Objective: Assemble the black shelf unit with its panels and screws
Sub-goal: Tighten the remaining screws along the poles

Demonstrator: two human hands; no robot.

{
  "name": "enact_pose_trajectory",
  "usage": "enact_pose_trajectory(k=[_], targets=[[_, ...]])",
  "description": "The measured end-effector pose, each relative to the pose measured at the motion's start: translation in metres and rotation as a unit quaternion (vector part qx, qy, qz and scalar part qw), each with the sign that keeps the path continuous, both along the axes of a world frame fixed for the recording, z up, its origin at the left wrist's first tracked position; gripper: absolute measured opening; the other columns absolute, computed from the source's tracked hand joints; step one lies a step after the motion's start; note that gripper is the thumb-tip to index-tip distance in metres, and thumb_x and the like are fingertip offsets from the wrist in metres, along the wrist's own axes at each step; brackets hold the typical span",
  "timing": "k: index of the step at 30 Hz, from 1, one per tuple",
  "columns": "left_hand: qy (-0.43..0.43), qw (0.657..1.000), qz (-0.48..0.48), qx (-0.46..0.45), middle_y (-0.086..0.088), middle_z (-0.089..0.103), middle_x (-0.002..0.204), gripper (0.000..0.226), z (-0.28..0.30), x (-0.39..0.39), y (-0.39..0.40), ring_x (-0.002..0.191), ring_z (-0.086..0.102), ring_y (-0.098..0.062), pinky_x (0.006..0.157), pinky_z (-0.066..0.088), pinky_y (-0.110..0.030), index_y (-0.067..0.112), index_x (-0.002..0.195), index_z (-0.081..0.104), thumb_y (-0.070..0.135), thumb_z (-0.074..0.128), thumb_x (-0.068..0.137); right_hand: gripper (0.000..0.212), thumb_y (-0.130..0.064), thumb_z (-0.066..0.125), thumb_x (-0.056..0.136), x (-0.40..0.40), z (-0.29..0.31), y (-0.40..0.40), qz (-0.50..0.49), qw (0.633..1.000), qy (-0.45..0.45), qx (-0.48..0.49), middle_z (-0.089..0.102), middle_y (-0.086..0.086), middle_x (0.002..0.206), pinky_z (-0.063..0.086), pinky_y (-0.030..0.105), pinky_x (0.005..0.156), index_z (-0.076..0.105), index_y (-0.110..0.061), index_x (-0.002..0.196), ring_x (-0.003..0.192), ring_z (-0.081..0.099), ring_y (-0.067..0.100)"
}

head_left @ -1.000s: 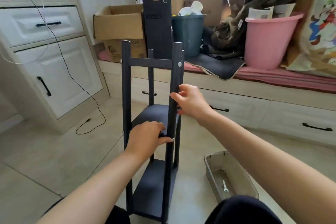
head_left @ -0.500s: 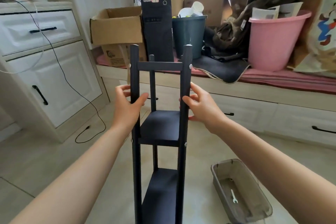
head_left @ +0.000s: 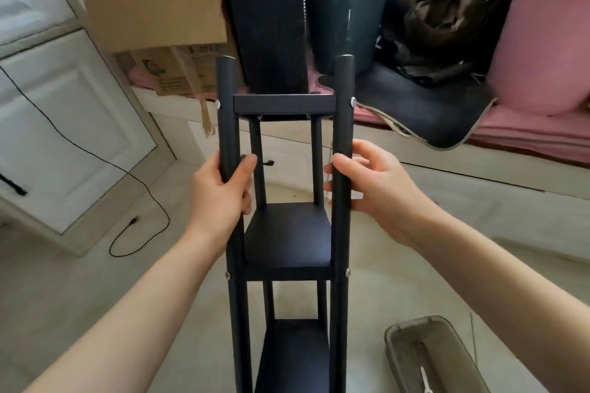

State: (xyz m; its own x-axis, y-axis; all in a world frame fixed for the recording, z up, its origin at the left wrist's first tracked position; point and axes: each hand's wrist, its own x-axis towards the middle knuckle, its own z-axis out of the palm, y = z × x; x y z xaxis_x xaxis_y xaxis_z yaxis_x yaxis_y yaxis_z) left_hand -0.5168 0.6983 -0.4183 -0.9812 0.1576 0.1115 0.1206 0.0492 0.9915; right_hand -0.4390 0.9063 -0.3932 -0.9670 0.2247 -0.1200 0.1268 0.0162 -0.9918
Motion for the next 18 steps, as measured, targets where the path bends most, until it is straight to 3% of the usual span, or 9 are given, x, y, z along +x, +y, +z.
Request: enact_pose_trajectory(k=[5, 9, 18], targets=[[-0.103, 0.993, 0.011, -0.053, 0.006, 0.047, 0.053, 0.021, 0.017, 0.005, 0.003, 0.047, 0.045, -0.015, 0.049, 0.046, -0.025, 0.016, 0.085, 0.056, 0.03, 0.065, 0.097, 0.012, -0.031, 0.057, 0.099, -0.013, 0.018, -0.012, -0.035, 0.996, -0.074, 0.027, 0.058, 0.002, 0.076, 0.056, 0.026, 0.066, 0.056, -0.02, 0.102, 0.063, 0.058, 0.011], [-0.159, 0.985, 0.006, -0.068, 0.001, 0.046, 0.053, 0.026, 0.05, 0.024, 0.002, 0.047, 0.044, -0.015, 0.048, 0.046, -0.023, 0.012, 0.078, 0.053, 0.026, 0.068, 0.095, 0.02, -0.029, 0.06, 0.098, -0.001, 0.043, -0.017, -0.071, 0.993, -0.097, 0.004, 0.052, 0.0, 0.066, 0.048, 0.029, 0.062, 0.055, -0.012, 0.09, 0.059, 0.051, 0.013], [-0.215, 0.974, -0.047, -0.053, -0.005, 0.044, 0.051, 0.031, 0.208, 0.078, 0.008, 0.049, 0.043, -0.018, 0.051, 0.044, -0.029, 0.009, 0.068, 0.053, 0.017, 0.071, 0.093, 0.033, -0.037, 0.067, 0.09, 0.044, 0.178, -0.012, -0.153, 0.978, -0.134, -0.045, 0.044, -0.003, 0.057, 0.038, 0.032, 0.06, 0.048, -0.019, 0.069, 0.054, 0.04, 0.016]])
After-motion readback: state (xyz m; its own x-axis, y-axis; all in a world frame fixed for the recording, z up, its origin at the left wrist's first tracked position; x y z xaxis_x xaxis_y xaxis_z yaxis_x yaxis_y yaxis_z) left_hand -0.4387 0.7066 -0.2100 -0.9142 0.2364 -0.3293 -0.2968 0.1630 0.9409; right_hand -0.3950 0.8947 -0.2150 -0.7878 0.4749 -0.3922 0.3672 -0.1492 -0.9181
